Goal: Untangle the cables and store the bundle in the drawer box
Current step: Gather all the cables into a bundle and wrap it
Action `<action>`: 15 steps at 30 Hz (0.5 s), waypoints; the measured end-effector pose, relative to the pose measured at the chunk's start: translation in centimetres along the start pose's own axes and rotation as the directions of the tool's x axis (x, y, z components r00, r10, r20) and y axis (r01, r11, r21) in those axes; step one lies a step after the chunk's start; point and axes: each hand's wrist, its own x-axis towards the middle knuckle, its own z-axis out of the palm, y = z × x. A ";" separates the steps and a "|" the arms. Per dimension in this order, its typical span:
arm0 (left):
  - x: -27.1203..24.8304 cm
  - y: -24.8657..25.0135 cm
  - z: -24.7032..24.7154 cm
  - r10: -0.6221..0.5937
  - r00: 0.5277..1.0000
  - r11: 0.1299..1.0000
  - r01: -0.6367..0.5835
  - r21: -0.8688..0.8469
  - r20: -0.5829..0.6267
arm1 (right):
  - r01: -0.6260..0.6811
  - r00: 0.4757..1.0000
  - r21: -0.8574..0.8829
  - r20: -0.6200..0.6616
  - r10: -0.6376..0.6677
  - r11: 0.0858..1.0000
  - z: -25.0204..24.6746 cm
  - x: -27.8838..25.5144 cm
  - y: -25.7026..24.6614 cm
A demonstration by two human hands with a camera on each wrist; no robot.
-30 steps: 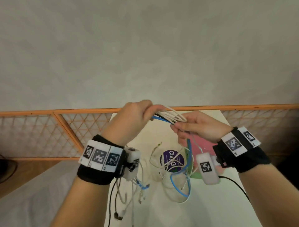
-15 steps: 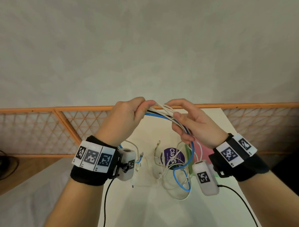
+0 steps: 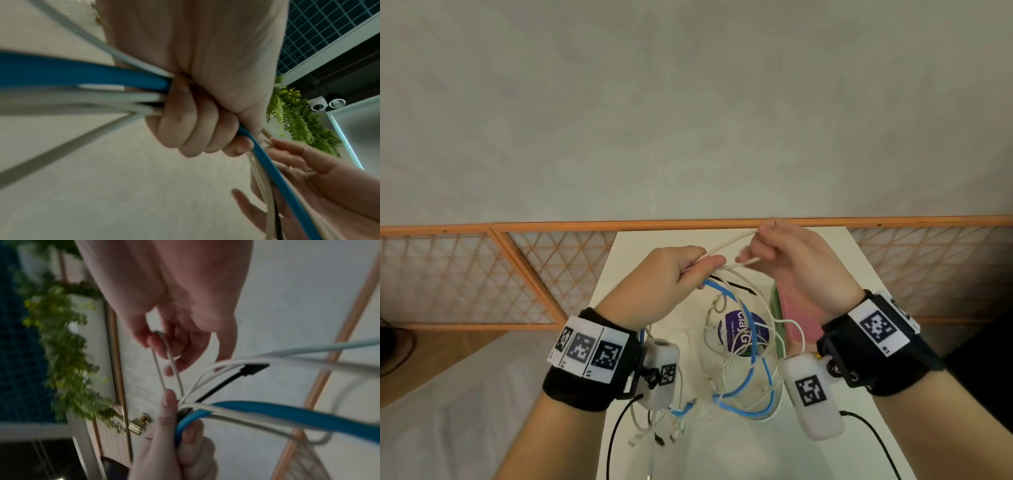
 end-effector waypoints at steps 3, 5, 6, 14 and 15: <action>-0.2 0.1 0.4 -0.002 0.998 0.999 0.004 -0.041 0.059 | -0.068 0.998 0.036 -0.014 0.068 0.997 0.2 0.2 -0.1; -0.3 0.0 0.6 -0.003 0.999 0.999 0.005 -0.042 0.053 | -0.038 0.999 -0.094 0.003 0.039 0.995 -0.2 0.4 -0.3; -0.3 -0.2 0.5 -0.011 0.999 0.999 0.012 -0.040 0.033 | -0.020 1.000 -0.163 0.014 0.022 0.986 -0.5 0.3 -0.4; -0.3 -0.2 0.6 -0.004 1.000 1.000 0.005 -0.030 0.025 | 0.011 0.997 -0.032 0.079 -0.008 0.999 -0.5 -0.4 -0.1; -0.3 0.0 0.6 -0.004 1.000 0.999 0.005 -0.037 0.028 | 0.009 0.997 0.102 0.079 -0.017 0.995 -0.2 -0.4 -0.1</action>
